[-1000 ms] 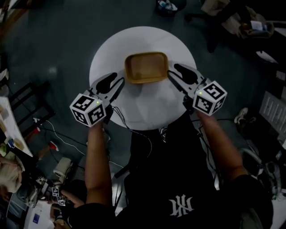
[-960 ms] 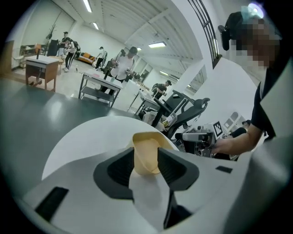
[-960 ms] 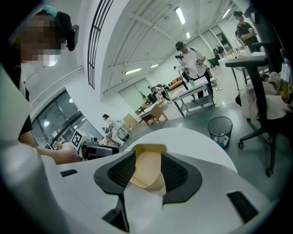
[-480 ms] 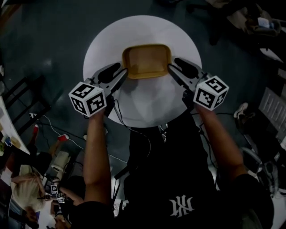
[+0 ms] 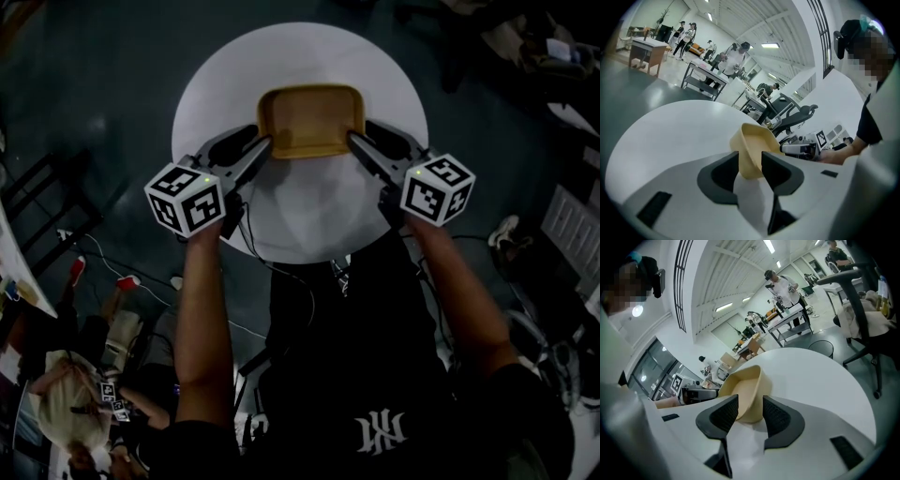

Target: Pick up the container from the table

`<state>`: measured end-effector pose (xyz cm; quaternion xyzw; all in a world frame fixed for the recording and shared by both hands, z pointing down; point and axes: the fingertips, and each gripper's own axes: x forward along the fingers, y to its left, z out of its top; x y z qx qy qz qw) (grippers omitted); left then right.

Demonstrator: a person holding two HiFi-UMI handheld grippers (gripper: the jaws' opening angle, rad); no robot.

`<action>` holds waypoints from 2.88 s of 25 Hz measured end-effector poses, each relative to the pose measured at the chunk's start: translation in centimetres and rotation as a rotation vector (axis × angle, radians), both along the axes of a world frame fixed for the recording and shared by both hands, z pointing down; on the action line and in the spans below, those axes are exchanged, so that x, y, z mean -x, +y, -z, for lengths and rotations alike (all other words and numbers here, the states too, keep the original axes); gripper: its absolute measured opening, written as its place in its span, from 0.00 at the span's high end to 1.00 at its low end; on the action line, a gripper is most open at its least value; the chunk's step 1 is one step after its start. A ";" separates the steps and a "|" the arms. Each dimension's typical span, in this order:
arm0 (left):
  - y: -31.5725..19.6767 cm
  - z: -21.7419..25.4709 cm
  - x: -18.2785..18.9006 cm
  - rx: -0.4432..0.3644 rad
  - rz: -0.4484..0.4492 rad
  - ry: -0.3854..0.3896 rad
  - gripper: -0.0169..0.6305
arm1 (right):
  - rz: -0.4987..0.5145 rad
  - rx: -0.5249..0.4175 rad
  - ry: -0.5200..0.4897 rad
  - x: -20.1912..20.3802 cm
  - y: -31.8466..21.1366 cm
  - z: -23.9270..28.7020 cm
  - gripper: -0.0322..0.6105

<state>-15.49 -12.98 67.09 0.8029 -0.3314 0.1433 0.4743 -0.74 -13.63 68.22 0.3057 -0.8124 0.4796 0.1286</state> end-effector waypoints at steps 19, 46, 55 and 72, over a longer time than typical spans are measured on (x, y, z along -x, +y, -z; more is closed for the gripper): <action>1.2 0.3 0.8 0.031 0.053 0.030 0.78 | 0.021 0.038 0.023 1.8 1.4 -0.3 0.74; 0.7 10.8 2.0 -0.098 0.128 0.003 0.79 | 0.075 -0.074 -0.017 2.9 -0.1 9.7 0.77; 0.3 18.4 2.9 -0.202 0.184 -0.031 0.79 | 0.110 -0.177 -0.064 3.9 -1.7 17.2 0.78; 1.5 32.4 4.1 -0.435 0.319 -0.128 0.79 | 0.203 -0.395 -0.228 5.8 -3.7 31.7 0.79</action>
